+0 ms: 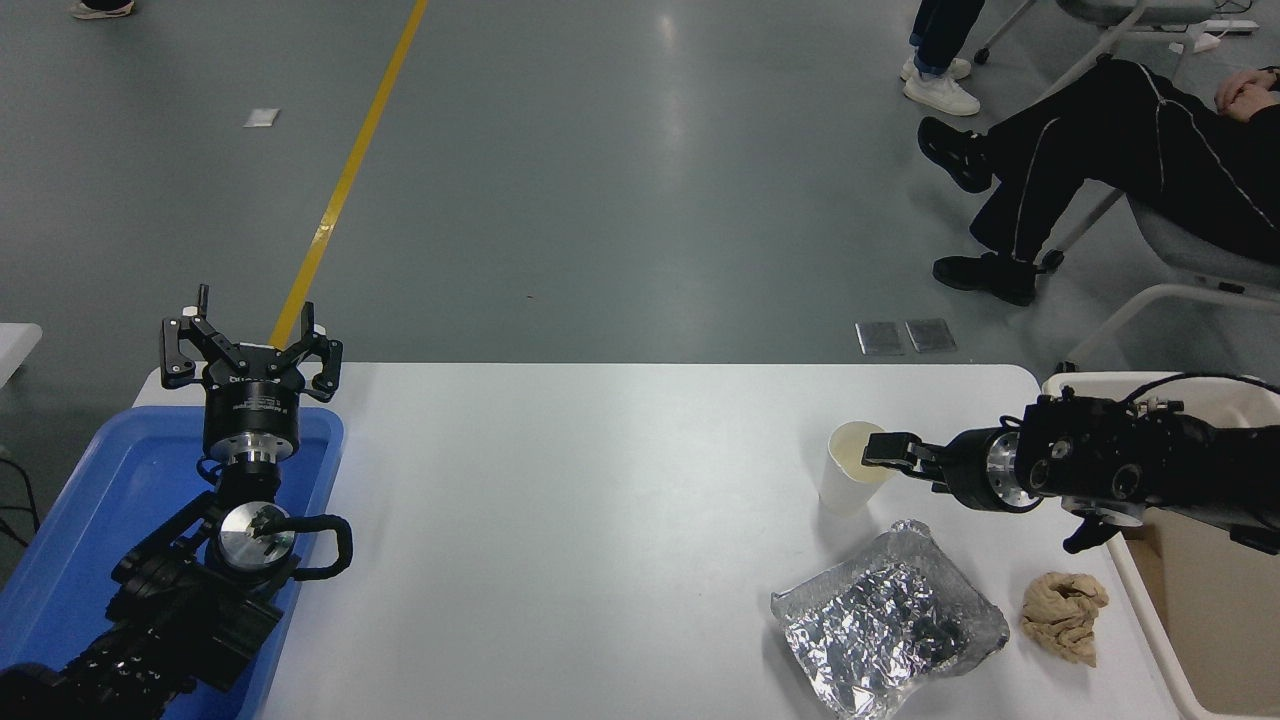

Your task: Pick up paper cup place in dustbin

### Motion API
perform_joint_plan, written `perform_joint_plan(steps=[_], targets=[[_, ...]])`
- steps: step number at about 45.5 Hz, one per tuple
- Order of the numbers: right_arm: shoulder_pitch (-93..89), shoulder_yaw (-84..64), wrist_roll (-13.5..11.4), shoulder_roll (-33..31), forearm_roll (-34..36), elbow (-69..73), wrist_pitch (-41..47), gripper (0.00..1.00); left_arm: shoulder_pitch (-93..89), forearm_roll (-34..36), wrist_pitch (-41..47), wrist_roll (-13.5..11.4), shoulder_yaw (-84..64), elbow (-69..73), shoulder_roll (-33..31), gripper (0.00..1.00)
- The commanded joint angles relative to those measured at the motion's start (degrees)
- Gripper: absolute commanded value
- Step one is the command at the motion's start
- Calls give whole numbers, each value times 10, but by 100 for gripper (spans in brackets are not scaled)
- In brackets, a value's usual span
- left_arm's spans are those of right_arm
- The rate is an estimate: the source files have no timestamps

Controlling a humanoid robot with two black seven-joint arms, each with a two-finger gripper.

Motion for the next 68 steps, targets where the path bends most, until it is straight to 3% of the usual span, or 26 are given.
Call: perform_joint_plan(steps=[1, 4, 10, 22, 35, 45, 52, 63, 68], targets=[[-23, -5, -9, 31, 1, -46, 6, 34, 0, 0, 0, 0, 0, 0, 0, 99], [-24, -5, -14, 31, 1, -53, 9, 0, 0, 0, 0, 0, 0, 0, 0, 99], [-19, -5, -34, 29, 7, -57, 16, 0, 0, 0, 0, 0, 0, 0, 0, 99], [29, -29, -34, -11, 30, -13, 20, 0, 0, 0, 0, 0, 0, 0, 0, 99], [236, -83, -29, -146, 19, 228, 48, 0, 0, 0, 0, 0, 0, 0, 0, 99], [468, -187, -28, -225, -39, 442, 89, 0, 0, 0, 0, 0, 0, 0, 0, 99], [627, -261, -27, -238, -42, 508, 163, 0, 0, 0, 0, 0, 0, 0, 0, 99], [806, -297, -27, -262, -43, 511, 359, 0, 1, 0, 0, 0, 0, 0, 0, 99], [868, -312, -27, -267, -44, 513, 405, 0, 1, 0, 0, 0, 0, 0, 1, 99]])
